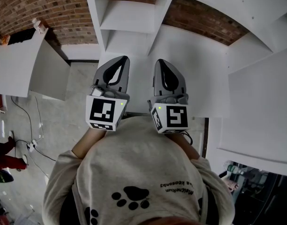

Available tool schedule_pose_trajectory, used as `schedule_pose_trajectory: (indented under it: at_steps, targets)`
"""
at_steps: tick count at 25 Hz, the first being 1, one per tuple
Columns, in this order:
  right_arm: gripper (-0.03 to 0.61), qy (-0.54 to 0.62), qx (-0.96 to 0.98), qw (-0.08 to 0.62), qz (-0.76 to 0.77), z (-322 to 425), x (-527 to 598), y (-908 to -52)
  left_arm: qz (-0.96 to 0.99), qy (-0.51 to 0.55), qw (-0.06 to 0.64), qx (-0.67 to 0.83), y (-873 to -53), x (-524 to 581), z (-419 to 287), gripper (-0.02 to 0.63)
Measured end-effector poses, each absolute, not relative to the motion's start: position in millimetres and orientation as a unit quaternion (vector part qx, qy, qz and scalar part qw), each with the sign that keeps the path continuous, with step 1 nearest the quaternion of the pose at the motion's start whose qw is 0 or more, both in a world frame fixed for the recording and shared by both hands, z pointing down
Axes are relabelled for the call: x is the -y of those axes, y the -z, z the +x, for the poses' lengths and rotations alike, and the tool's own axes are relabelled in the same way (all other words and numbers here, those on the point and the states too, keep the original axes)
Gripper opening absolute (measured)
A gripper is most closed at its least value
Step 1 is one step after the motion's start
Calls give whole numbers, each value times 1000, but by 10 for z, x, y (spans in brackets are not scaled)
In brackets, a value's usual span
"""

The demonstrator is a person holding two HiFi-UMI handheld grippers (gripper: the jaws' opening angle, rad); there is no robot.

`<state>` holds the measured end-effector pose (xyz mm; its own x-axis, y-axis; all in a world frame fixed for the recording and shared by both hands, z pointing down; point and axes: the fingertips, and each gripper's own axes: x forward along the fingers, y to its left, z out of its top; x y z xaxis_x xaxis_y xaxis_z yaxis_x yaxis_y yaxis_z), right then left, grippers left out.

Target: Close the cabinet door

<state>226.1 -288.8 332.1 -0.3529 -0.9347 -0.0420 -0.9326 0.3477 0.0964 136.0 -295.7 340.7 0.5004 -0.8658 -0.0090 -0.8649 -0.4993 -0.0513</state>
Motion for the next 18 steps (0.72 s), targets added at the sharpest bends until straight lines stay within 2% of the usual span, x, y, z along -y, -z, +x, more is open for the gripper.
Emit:
schedule_pose_trajectory:
  at_steps: [18]
  targets:
    - [9,52,827,7,560,2366,2830,-3331,-868,1,24,-497,-3398,2890,1513,9]
